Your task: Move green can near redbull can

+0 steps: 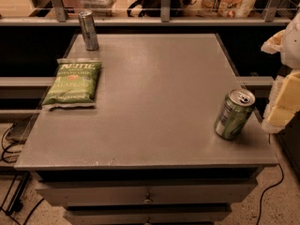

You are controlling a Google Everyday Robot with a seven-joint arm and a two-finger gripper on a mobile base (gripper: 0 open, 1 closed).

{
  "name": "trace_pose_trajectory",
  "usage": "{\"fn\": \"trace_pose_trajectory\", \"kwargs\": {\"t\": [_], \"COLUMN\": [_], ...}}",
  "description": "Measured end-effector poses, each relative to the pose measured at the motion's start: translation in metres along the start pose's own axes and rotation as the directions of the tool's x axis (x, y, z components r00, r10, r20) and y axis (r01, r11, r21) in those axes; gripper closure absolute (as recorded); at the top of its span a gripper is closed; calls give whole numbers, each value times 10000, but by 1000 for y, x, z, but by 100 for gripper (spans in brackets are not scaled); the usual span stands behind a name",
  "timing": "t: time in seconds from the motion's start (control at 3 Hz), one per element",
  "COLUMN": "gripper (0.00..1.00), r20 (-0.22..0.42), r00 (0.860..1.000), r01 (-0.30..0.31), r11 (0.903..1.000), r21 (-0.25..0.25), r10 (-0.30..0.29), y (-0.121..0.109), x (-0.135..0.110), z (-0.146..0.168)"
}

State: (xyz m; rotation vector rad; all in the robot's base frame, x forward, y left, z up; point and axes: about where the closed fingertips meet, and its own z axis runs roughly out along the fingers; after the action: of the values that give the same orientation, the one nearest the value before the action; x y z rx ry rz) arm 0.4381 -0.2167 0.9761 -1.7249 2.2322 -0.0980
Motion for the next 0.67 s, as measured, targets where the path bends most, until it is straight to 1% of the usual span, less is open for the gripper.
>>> {"fn": "trace_pose_trajectory", "kwargs": {"t": [0.33, 0.67], "gripper": [0, 0], "r20": [1, 153], "r00": [10000, 9999], "r01": [-1, -62], "r11": [10000, 10000], "r21": [1, 59], "r10": [1, 61], "y": [0, -1], "x": [0, -1], "z": [0, 0]}}
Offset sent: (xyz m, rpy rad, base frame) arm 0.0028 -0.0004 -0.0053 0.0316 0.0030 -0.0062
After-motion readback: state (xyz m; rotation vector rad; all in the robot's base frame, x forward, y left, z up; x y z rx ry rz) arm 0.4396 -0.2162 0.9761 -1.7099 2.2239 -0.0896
